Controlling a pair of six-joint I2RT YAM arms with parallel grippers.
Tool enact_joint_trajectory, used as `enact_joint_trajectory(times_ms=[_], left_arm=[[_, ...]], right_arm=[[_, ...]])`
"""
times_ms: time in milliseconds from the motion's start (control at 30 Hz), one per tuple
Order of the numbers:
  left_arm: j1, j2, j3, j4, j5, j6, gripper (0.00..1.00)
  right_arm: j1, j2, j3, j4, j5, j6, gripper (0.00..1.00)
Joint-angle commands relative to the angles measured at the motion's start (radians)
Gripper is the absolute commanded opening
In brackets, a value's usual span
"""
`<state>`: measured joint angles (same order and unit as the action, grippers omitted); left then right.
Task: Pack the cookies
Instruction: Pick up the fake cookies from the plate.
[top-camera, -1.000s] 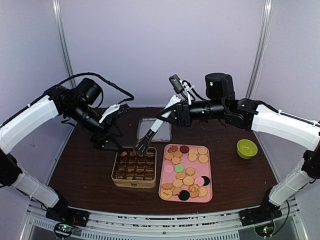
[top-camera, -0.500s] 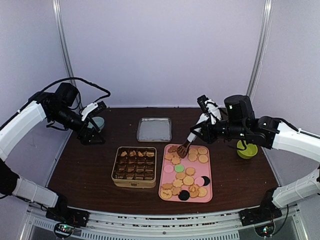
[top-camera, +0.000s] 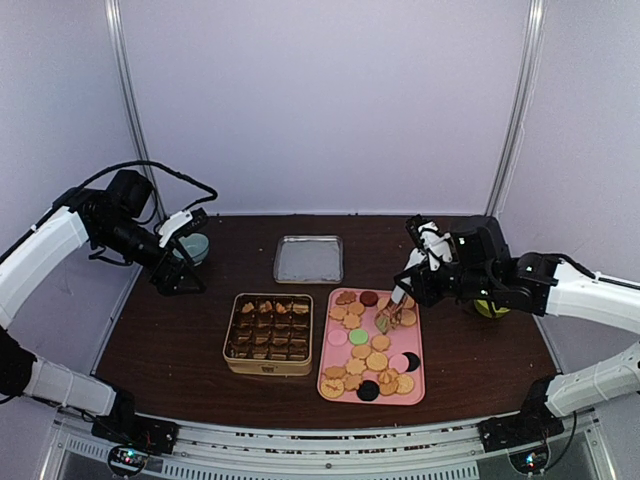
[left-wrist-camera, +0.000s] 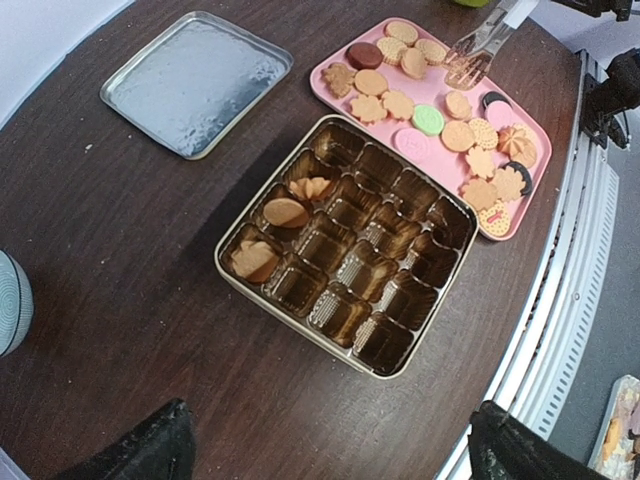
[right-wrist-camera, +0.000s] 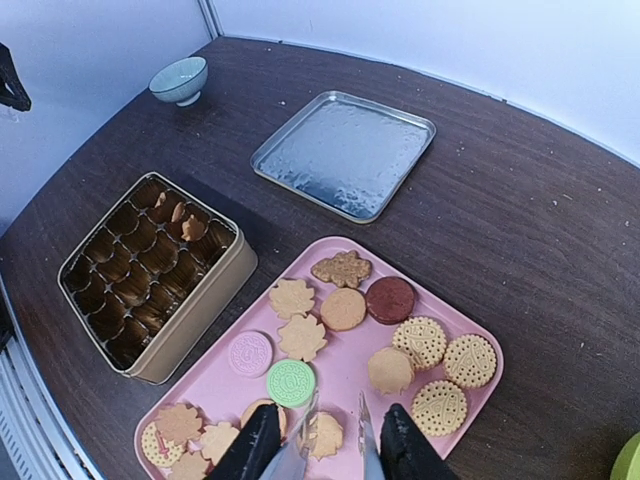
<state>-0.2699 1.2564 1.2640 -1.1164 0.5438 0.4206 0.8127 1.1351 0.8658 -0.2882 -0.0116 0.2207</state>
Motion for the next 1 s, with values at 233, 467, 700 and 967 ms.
enact_joint_trajectory(times_ms=[233, 467, 700, 967], left_arm=[[0.013, -0.020, 0.006, 0.010, -0.027, 0.032, 0.98], [0.015, -0.011, 0.025, 0.011, -0.028, 0.034, 0.98], [0.015, -0.019, 0.024, 0.008, -0.033, 0.035, 0.98], [0.015, -0.035, 0.012, 0.007, -0.036, 0.037, 0.98]], right_arm=[[-0.004, 0.018, -0.053, 0.089, -0.014, 0.039, 0.41], [-0.004, 0.032, -0.064, 0.092, -0.038, 0.046, 0.43], [-0.004, 0.045, -0.102, 0.140, -0.061, 0.061, 0.42], [-0.001, 0.088, -0.094, 0.165, -0.081, 0.057, 0.33]])
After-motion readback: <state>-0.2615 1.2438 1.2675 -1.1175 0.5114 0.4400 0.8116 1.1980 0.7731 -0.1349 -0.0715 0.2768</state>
